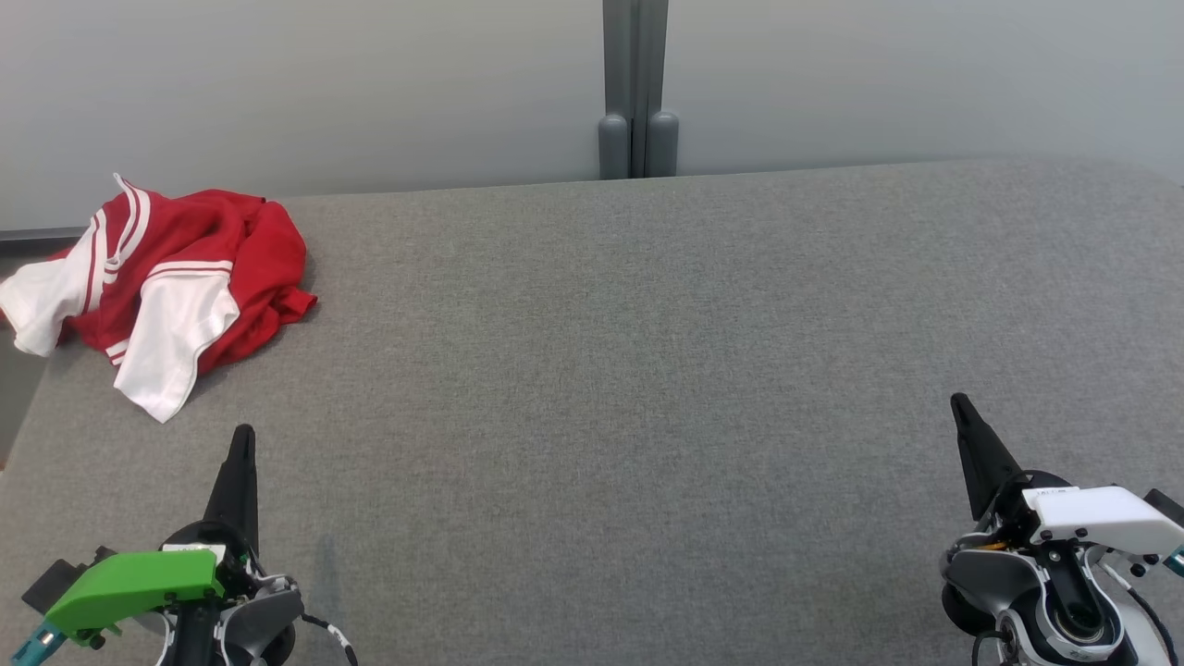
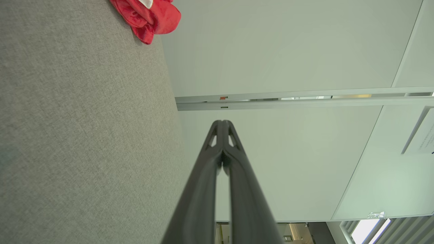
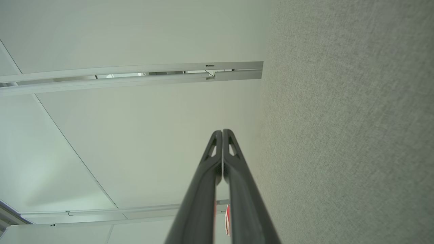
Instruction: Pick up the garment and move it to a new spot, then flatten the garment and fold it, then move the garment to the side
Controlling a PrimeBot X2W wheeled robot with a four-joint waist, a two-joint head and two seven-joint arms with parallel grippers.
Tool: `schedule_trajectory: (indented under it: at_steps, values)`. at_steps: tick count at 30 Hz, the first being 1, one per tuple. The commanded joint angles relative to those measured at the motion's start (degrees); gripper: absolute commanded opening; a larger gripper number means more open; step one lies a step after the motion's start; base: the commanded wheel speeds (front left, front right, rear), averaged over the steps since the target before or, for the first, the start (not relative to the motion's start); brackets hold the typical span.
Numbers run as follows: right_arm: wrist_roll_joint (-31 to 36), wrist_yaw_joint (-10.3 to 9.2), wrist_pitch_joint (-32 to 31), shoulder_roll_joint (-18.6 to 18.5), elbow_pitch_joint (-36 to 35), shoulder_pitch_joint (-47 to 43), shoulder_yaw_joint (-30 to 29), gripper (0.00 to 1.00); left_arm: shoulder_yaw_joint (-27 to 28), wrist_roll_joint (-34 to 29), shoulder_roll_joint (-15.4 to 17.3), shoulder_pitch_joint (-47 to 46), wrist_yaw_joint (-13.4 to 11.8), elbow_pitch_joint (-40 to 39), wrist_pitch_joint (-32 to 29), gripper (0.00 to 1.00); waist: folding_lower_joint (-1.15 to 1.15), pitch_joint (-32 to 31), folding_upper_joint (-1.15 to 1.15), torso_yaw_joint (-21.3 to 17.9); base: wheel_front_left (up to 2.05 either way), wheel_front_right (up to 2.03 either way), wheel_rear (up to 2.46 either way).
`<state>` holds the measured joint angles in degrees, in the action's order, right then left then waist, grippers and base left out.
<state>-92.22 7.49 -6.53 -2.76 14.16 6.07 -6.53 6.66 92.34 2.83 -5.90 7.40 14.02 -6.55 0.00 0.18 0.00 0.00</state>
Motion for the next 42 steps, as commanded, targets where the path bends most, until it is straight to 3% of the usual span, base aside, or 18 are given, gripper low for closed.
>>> schedule_trajectory:
  at_steps: [1,35,36,42]
  values:
    - [-0.4,0.0,-0.2,-0.2,-0.3,0.3,0.0,0.0,0.0,0.2,0.1,-0.6,0.4,-0.1,-0.1,0.0,0.0,0.0,0.0,0.0,0.0,0.0,0.0]
    - [-0.4,0.0,-0.2,-0.2,-0.3,0.3,0.0,0.0,0.0,0.2,0.1,-0.7,0.4,-0.1,-0.1,0.0,0.0,0.0,0.0,0.0,0.0,0.0,0.0]
    - [0.0,0.0,0.0,0.0,0.0,0.0,0.0,1.0,0.0,0.0,0.0,0.0,0.0,0.0,0.0,1.0,0.0,0.0,0.0,0.0,0.0,0.0,0.0]
    - [0.2,-0.02,0.4,0.5,2.2,-2.0,0.4,1.0,-0.7,-0.1,-0.5,1.9,-0.2,2.2,0.5,1.0,0.0,0.0,0.0,0.0,0.0,0.0,0.0]
